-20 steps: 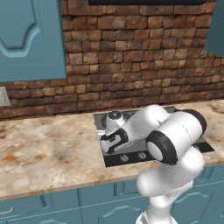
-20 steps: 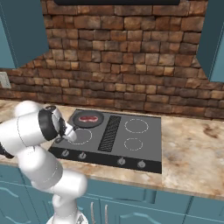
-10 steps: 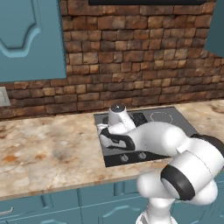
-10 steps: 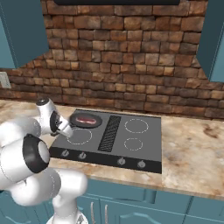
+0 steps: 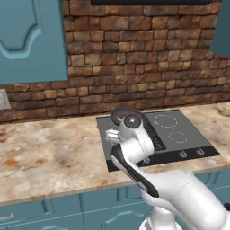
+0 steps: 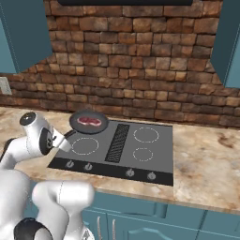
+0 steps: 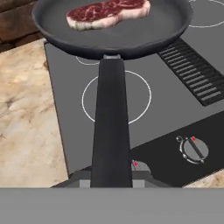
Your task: Pick up the pan with the steak in it and place it on the dining table. Then place the steak on the plate.
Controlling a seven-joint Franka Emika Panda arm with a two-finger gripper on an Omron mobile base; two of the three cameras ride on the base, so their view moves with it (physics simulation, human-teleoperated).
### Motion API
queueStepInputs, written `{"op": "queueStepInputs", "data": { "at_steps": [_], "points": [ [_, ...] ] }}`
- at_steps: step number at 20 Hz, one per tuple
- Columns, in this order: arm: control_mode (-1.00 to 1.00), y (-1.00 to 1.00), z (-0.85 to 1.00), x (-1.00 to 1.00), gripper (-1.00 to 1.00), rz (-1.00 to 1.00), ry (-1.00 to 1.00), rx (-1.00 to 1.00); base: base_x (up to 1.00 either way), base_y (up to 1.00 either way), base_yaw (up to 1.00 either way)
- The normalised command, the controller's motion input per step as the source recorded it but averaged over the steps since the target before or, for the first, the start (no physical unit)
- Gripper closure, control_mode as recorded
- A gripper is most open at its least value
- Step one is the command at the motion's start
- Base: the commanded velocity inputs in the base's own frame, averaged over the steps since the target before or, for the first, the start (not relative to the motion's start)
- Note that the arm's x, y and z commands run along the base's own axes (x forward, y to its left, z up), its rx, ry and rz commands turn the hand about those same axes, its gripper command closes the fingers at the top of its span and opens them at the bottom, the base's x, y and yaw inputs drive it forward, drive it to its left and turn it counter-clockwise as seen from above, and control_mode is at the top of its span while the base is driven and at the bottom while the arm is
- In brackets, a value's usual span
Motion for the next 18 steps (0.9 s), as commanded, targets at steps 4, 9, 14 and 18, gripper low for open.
{"op": "queueStepInputs", "data": {
  "at_steps": [4, 9, 14, 18],
  "points": [
    [-1.00, -0.05, 0.39, -0.84, 1.00, 0.00, -0.16, 0.00, 0.00, 0.00, 0.00],
    [-1.00, -0.05, 0.34, -0.86, 1.00, 0.00, -0.12, 0.00, 0.00, 0.00, 0.00],
    [-1.00, 0.00, 0.06, -0.27, 1.00, 0.00, -0.05, 0.00, 0.00, 0.00, 0.00],
    [1.00, 0.00, -0.01, -0.10, 1.00, 0.00, 0.00, 0.00, -0.13, 0.00, 0.00]
  ]
}}
